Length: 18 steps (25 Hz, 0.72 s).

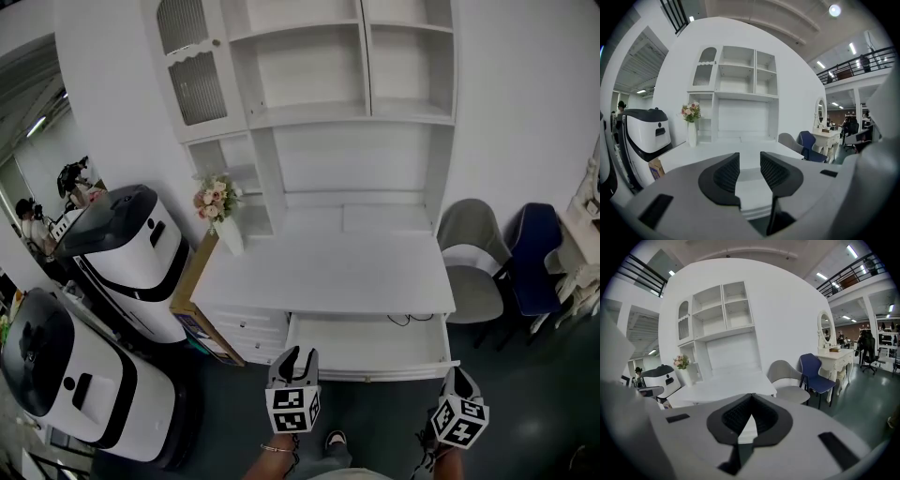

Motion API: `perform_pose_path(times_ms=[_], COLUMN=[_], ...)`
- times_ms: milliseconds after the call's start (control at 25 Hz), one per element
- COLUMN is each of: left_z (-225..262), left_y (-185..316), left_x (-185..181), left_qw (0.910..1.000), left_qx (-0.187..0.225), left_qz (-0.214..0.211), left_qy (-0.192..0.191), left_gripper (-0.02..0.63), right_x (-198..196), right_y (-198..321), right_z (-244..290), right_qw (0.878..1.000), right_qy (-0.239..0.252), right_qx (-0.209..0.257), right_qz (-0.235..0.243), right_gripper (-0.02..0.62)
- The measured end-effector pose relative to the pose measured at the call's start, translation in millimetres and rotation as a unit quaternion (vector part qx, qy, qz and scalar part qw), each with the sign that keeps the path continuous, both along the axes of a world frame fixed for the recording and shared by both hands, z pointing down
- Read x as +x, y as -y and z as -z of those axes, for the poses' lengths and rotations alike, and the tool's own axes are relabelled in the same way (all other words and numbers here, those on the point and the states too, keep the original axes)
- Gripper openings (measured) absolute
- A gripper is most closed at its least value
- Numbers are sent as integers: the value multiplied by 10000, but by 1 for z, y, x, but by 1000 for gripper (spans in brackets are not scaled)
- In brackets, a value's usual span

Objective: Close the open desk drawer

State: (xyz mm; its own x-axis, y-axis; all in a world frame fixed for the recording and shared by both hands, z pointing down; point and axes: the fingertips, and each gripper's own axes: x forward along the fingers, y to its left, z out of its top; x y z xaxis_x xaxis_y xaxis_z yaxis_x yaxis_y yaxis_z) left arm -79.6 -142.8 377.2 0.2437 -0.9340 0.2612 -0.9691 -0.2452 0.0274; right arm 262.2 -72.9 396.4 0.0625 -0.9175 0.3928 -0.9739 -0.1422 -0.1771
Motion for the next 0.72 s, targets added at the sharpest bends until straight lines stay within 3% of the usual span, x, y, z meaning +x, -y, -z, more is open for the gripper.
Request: perform_pose_path(times_ms=[400, 720], left_z=[4, -10], left_y=[97, 110], left_x=[-1, 1], left_qw=[9997, 9997], left_qx=[16, -170], left_qz=[-253, -160], left_qy=[-10, -29], left_gripper=[147, 147], right_x=[-9, -9], right_y=[78, 99], right_z=[6, -7], right_qw=[9998, 9997], right_qy=[0, -46], right_qx=[-7, -218], right_qz=[-213, -50], right_gripper=[6, 6])
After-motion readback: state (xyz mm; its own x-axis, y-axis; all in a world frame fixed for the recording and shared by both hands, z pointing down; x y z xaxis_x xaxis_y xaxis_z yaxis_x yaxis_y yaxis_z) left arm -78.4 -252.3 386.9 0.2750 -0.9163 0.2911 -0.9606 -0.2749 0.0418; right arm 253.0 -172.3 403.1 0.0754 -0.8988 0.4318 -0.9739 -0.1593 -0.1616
